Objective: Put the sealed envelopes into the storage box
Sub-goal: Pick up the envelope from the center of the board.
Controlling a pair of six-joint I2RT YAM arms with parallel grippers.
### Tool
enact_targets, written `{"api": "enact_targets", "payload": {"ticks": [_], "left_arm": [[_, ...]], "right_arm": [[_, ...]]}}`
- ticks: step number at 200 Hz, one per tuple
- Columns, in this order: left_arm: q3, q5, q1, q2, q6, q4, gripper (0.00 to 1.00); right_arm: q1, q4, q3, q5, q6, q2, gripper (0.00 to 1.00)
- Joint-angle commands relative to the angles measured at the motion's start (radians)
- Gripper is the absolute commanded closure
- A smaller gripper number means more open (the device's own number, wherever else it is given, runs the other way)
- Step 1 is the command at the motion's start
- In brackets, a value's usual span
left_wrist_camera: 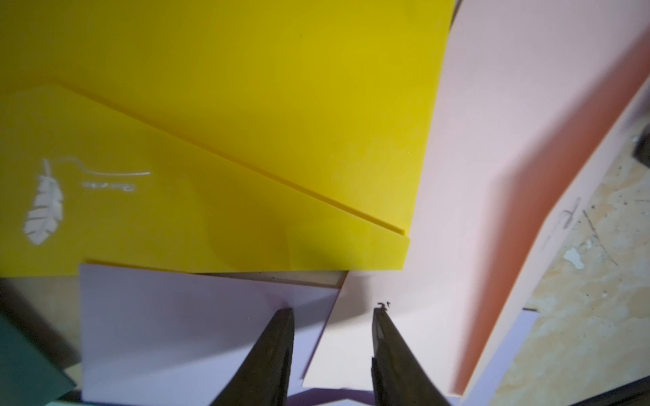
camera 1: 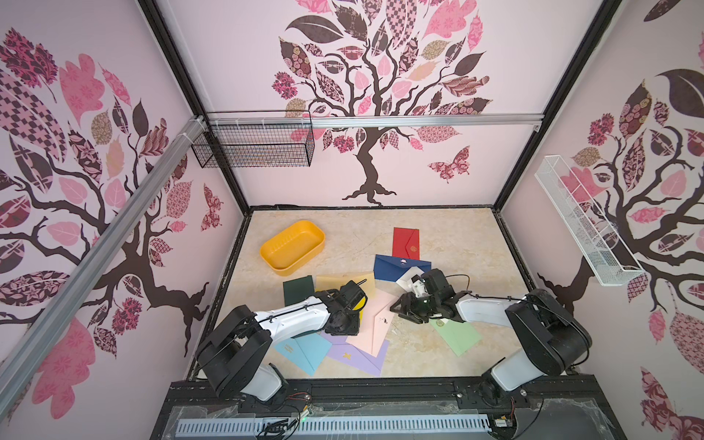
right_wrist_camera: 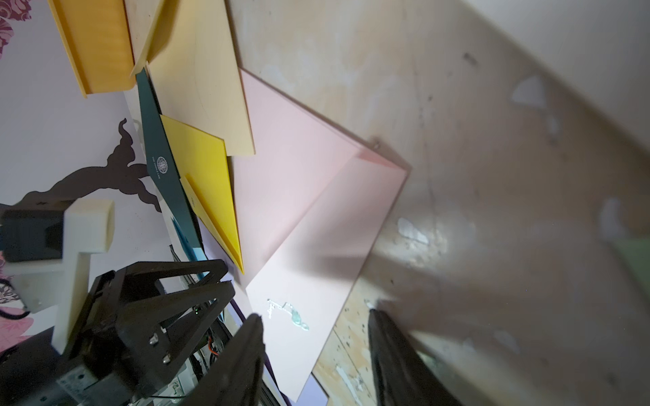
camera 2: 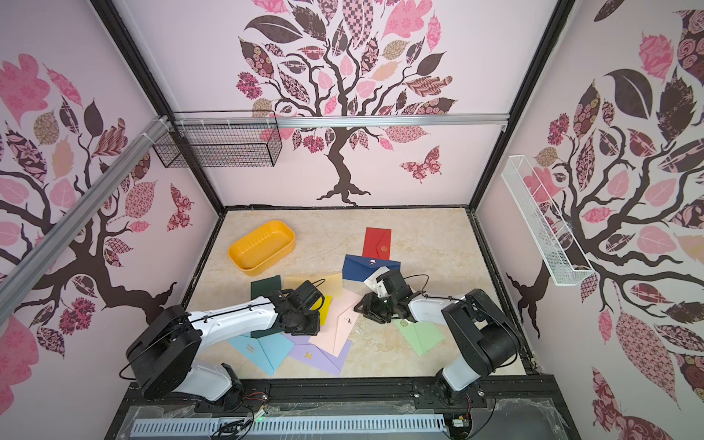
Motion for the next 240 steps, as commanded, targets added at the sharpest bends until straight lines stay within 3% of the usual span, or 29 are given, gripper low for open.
{"api": "enact_targets", "payload": {"ticks": [1, 33, 92, 240], "left_arm": [[-0.008, 0.012, 0.004, 0.032, 0.0, 0.034, 0.56], [-0.017, 0.034, 0.003, 0.042, -0.003, 0.057, 0.55], [-0.06, 0.187, 0.004, 0.037, -0.017, 0.207, 0.59], [-0.082, 0.293, 0.04, -0.121, -0.074, 0.348, 0.62]], "right_arm": [[0.017, -0.026, -0.028, 0.032, 0.006, 0.028, 0.47], [0.037, -0.022, -0.04, 0.044, 0.013, 0.041, 0.47], [0.055, 0.105, -0.067, -0.009, 0.087, 0.09, 0.47], [0.055, 0.109, -0.048, -0.011, 0.09, 0.107, 0.47]]}}
